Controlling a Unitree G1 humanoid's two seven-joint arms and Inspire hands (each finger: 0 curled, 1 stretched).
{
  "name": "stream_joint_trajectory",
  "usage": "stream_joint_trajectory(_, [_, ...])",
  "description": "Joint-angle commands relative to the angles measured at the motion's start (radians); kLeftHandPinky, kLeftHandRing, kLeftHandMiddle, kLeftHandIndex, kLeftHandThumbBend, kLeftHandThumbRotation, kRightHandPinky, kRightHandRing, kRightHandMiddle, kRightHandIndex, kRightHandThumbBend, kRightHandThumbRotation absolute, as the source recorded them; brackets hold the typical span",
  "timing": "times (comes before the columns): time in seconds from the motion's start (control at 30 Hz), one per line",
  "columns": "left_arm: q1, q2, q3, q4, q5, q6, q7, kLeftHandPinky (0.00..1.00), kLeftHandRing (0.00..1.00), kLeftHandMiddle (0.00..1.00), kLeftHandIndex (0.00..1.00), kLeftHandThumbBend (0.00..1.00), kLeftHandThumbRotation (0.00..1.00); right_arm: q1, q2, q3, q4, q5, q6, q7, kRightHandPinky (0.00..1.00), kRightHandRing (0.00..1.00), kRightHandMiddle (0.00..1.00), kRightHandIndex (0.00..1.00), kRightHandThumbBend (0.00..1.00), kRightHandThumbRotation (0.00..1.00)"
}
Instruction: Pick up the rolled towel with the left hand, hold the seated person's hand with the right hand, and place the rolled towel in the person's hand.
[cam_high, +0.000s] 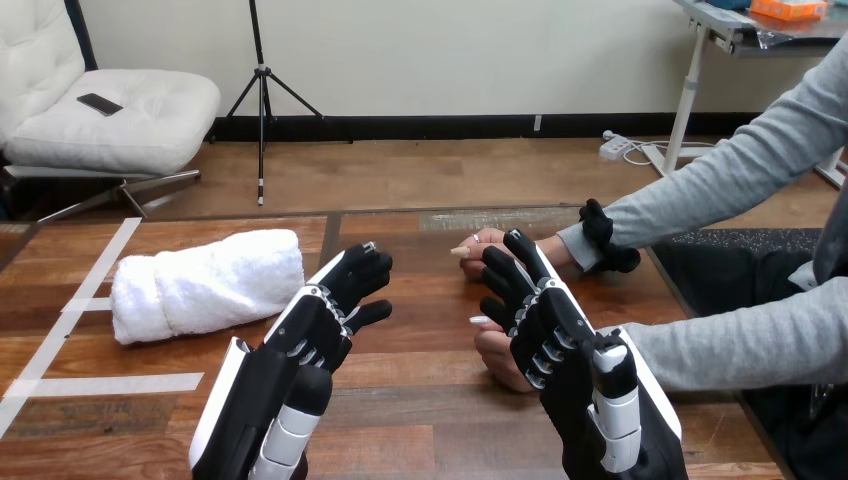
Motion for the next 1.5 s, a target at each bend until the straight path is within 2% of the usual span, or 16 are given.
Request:
stream_joint_trajectory(0.0, [-0.018, -0.019, 0.006, -0.016, -0.012, -0.019, -0.002, 0.83, 0.89, 0.88, 0.87, 0.81, 0.90, -0.038, 0.013, 0.001, -0.033, -0.001, -0.027, -0.002, 1.00, 1.00, 0.97, 1.00, 0.94, 1.00])
stream_joint_trajectory(0.67, [-0.023, -0.015, 0.008, -0.017, -0.025, -0.011, -0.013, 0.81, 0.88, 0.87, 0.87, 0.82, 0.89, -0.043, 0.015, 0.005, -0.027, -0.009, -0.034, -0.004, 1.00, 1.00, 0.97, 1.00, 0.93, 1.00])
stream_joint_trajectory(0.97, [-0.030, -0.022, 0.014, -0.013, -0.006, -0.006, 0.005, 0.81, 0.88, 0.87, 0.86, 0.82, 0.88, -0.048, 0.014, 0.001, -0.023, -0.013, -0.033, -0.007, 1.00, 1.00, 0.97, 1.00, 0.94, 1.00])
stream_joint_trajectory(1.17, [-0.065, -0.031, 0.034, 0.026, 0.029, -0.026, 0.033, 0.80, 0.86, 0.86, 0.86, 0.79, 0.86, -0.055, 0.017, -0.002, -0.018, -0.009, -0.032, -0.007, 1.00, 1.00, 0.97, 1.00, 0.94, 1.00])
stream_joint_trajectory(1.47, [-0.154, -0.014, 0.071, 0.129, 0.042, -0.057, 0.045, 0.78, 0.85, 0.85, 0.85, 0.75, 0.82, -0.069, 0.017, -0.006, 0.000, -0.001, -0.035, 0.002, 1.00, 1.00, 0.97, 1.00, 0.94, 1.00])
